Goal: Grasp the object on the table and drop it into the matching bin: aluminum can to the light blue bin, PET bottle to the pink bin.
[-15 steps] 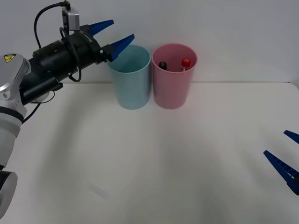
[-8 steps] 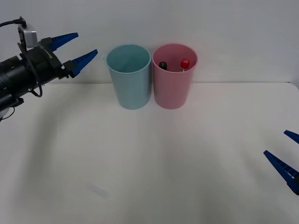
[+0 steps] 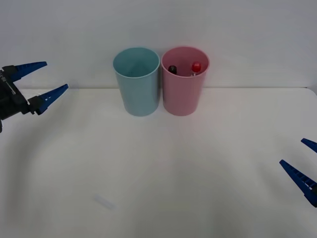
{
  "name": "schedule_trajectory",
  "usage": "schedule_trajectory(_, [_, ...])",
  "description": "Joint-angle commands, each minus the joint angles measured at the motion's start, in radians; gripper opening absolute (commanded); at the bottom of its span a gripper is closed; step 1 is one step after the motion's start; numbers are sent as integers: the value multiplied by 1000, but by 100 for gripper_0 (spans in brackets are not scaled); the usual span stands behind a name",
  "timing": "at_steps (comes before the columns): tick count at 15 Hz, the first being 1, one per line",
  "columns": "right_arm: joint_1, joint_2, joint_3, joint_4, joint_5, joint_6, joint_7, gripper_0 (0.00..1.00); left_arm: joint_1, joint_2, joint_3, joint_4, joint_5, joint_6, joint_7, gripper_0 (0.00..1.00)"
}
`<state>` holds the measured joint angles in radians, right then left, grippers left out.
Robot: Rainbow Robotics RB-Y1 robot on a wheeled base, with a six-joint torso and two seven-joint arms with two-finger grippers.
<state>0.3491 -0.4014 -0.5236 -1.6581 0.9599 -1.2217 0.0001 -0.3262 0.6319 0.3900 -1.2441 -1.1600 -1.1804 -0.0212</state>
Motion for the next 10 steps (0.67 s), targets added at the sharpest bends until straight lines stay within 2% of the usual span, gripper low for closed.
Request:
schedule_trajectory(1, [0, 0, 0, 0, 0, 0, 0, 100, 105, 2, 50, -74, 14, -8, 3, 100])
schedule_trajectory(10, [0, 0, 0, 0, 0, 0, 0, 100, 432, 5, 159, -250, 83, -10, 23, 100])
